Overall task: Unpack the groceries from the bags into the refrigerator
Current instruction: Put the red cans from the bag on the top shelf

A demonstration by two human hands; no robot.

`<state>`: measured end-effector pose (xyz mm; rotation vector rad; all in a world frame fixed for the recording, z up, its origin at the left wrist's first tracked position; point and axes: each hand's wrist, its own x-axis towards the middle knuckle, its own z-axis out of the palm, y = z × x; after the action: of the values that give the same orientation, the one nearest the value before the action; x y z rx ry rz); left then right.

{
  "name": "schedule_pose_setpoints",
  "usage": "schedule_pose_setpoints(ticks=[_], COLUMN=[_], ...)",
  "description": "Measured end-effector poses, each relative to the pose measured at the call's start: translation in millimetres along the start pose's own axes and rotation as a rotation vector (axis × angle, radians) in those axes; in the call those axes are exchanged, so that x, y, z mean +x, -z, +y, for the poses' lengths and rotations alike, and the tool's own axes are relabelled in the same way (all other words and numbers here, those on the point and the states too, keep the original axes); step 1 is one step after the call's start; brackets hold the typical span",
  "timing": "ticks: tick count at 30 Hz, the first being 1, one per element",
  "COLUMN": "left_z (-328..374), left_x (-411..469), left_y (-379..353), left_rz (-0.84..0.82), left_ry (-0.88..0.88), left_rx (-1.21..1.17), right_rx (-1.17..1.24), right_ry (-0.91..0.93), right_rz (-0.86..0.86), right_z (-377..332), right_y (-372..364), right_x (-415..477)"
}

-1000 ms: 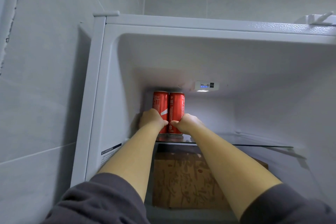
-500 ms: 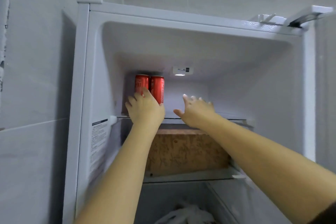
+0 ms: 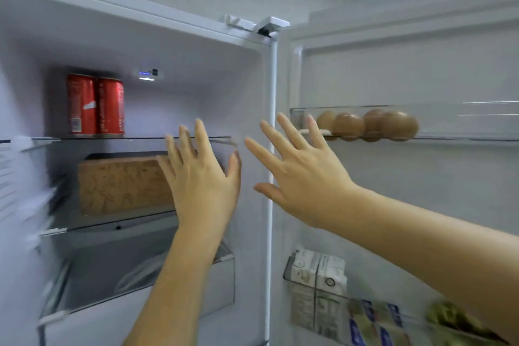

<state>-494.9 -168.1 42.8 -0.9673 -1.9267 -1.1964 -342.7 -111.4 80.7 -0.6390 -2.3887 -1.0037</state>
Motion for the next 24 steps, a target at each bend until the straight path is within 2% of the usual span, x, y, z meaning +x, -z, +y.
schedule_pose_setpoints(ticks=[3,13,16,20,24], left_z=[49.4,203.3,244.0,292.4,337.7], left_x=[-51.0,-208.4,-251.4,-316.0,-392.9], left_y=[-6.0,-14.0,-13.1,-13.0,-20.6], left_rz=[-0.03,-0.36,-0.436,-0.541,-0.75], left_ry=[-0.053,-0.273,-0.375,-0.488,-0.609], left_rx=[-0.147,-0.412,-0.501,-0.624,-0.706], right_rx=[-0.075,-0.219,-0.224,-0.187,-0.155], right_ry=[-0.048,-0.39,-0.529,-0.787,-1.055], right_rz=[0.027,-0.262,-0.32,-0.313,-0.396], right_z=[34.1,120.8,135.2,137.3,121.0], right_y=[10.0,32.2,36.9,42.3,36.3], right_x=[-66.4,-280.5,-341.7,-429.7,-530.3])
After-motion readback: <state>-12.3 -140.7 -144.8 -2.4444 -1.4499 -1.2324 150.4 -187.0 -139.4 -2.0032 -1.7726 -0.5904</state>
